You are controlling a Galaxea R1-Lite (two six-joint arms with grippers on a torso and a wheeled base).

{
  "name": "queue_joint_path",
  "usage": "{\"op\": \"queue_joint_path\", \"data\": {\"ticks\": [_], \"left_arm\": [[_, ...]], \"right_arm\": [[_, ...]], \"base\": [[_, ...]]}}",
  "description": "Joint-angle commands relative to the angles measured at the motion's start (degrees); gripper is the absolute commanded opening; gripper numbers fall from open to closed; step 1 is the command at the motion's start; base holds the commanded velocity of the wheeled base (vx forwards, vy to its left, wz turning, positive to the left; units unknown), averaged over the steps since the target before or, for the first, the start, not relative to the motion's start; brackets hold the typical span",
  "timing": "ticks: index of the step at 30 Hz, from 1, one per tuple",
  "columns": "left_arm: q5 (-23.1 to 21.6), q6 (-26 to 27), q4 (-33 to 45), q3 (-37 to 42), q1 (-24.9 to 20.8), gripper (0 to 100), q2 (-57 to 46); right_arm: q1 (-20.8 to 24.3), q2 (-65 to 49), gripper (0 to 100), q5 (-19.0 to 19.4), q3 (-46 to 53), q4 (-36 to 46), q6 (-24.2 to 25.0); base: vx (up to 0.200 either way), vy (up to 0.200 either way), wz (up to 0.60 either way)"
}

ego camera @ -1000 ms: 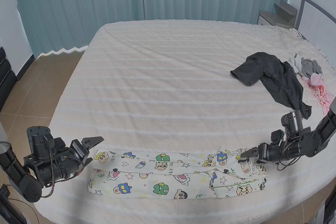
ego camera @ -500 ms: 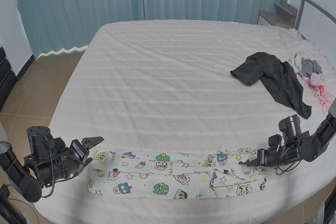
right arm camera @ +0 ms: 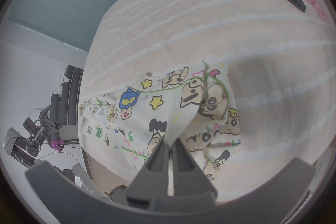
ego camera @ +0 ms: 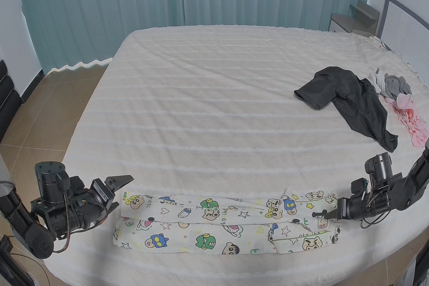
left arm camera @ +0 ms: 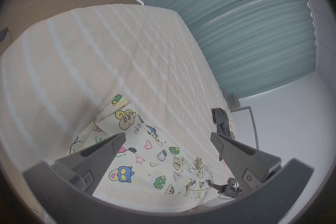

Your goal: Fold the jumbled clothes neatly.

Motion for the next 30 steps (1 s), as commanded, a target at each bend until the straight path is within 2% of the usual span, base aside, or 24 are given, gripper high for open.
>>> {"op": "queue_joint_path", "data": {"ticks": [1,2,10,14,15,16,17,20,22,23,24,25,27,30], "left_arm": [[0.0,0.1,0.0,0.0,-0.1,100,0.2],[0.0,0.1,0.0,0.0,-0.1,100,0.4],[2.2,1.5,-0.3,-0.7,-0.1,100,1.9],[2.7,10.2,0.8,-0.7,0.0,100,2.0],[2.7,10.6,0.8,-0.7,0.0,100,2.1],[3.2,15.5,2.2,-1.5,0.4,100,2.3],[3.2,18.1,3.7,-2.4,0.7,100,2.5],[3.3,26.1,11.2,-5.2,2.2,100,2.2],[3.3,31.2,17.8,-8.2,2.9,100,2.2],[3.3,31.5,18.3,-8.4,3.0,100,2.2],[3.3,36.0,25.7,-11.9,4.0,100,2.3],[3.3,37.7,29.4,-13.7,4.5,100,2.2],[3.2,39.7,38.1,-19.0,5.1,100,2.4],[2.8,39.7,47.0,-26.4,5.2,100,3.5]], "right_arm": [[-0.6,2.0,0,-0.5,1.1,-0.1,-0.4],[-0.5,2.2,100,-0.9,1.2,-0.1,-0.6],[-0.4,-3.2,100,-0.6,3.2,-0.8,0.4],[-0.6,-12.0,100,-0.6,7.4,-2.0,3.4],[-0.6,-12.4,100,-0.6,7.6,-2.2,3.7],[-0.2,-17.1,100,-0.8,9.8,-3.1,6.9],[0.1,-19.9,100,-0.8,11.0,-3.8,8.9],[0.6,-27.2,100,-0.8,13.8,-5.4,13.9],[0.6,-30.4,100,-0.9,14.6,-5.4,15.3],[0.6,-30.7,100,-0.9,14.6,-5.4,15.4],[0.9,-32.3,100,-0.8,15.4,-5.3,15.3],[1.4,-32.6,100,-0.8,15.6,-5.4,15.1],[3.3,-32.8,100,-1.0,16.2,-5.4,15.2],[4.7,-32.6,100,-1.0,16.9,-5.4,15.3]], "base": [[0.0,0.0,0.0],[0.0,0.0,0.0],[0.0,0.0,0.0],[0.0,0.0,0.0],[0.0,0.0,0.0],[0.0,0.0,0.0],[0.0,0.0,0.0],[0.0,0.0,0.0],[0.0,0.0,0.0],[0.0,0.0,0.0],[0.0,0.0,0.0],[0.0,0.0,0.0],[0.0,0.0,0.0],[0.0,0.0,0.0]]}}
